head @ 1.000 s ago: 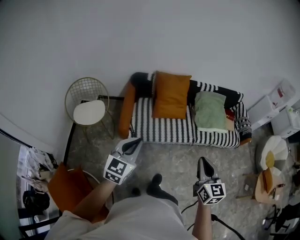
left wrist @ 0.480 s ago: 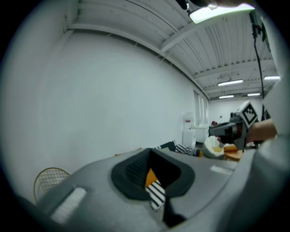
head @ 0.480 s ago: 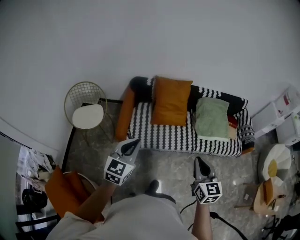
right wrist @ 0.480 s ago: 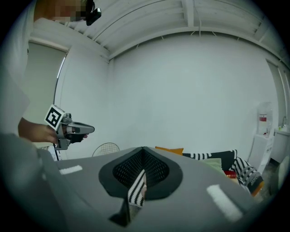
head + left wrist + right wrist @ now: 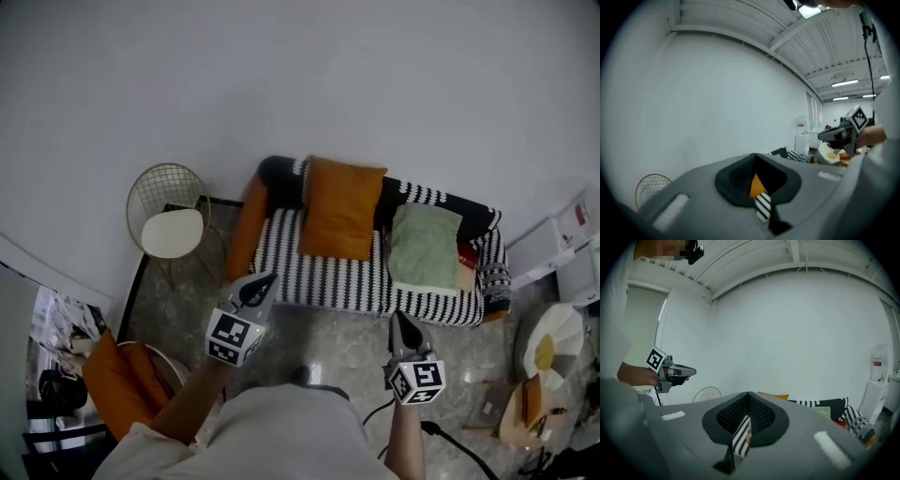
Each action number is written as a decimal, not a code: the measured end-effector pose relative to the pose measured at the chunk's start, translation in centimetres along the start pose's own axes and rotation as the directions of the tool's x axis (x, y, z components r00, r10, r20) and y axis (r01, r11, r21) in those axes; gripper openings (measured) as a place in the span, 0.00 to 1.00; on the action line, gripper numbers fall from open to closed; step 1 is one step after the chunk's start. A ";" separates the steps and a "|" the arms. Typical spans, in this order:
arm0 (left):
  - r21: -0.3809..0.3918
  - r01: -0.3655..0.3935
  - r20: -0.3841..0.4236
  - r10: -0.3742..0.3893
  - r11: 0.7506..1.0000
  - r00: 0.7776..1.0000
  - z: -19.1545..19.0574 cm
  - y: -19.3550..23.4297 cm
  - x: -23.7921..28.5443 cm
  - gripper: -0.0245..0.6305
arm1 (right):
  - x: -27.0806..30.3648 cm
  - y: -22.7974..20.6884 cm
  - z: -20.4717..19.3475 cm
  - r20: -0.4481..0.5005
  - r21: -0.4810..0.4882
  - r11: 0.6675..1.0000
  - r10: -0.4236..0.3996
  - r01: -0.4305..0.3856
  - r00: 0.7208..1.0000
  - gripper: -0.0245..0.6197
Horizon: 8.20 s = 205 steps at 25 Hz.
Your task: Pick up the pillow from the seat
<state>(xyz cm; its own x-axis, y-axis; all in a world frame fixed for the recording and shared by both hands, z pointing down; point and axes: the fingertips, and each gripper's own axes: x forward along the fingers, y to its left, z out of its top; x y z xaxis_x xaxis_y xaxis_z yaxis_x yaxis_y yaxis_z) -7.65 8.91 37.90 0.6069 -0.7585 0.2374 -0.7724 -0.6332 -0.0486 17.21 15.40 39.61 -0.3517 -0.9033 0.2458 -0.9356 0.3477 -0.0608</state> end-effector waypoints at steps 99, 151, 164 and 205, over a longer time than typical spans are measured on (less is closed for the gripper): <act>-0.104 -0.030 -0.136 0.015 0.994 0.991 0.1 22.2 40.2 0.04 | 43.8 -22.1 4.6 -0.214 0.019 0.994 0.109 -0.107 0.971 0.05; -0.256 -0.228 -0.321 0.140 0.939 0.937 -27.6 25.2 63.8 0.11 | 66.9 -36.7 -23.0 -0.449 0.192 0.959 0.275 -0.208 0.850 0.27; -0.266 -0.188 -0.383 0.075 0.945 0.921 -36.3 27.0 69.0 0.26 | 71.8 -40.7 -30.9 -0.472 0.237 0.959 0.253 -0.155 0.845 0.48; -0.474 0.036 -0.390 -0.246 0.880 0.887 -48.4 32.5 83.8 0.84 | 83.7 -44.8 -38.0 -0.434 0.315 0.888 0.449 -0.335 0.781 0.83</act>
<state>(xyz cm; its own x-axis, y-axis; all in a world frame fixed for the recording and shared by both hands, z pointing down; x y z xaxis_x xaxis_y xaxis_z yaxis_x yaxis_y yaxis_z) 9.01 -67.78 103.19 0.6556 -0.4568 0.6014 -0.7467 -0.5111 0.4257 30.82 -66.19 99.66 -0.6811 -0.4403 0.5850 -0.7228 0.5320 -0.4411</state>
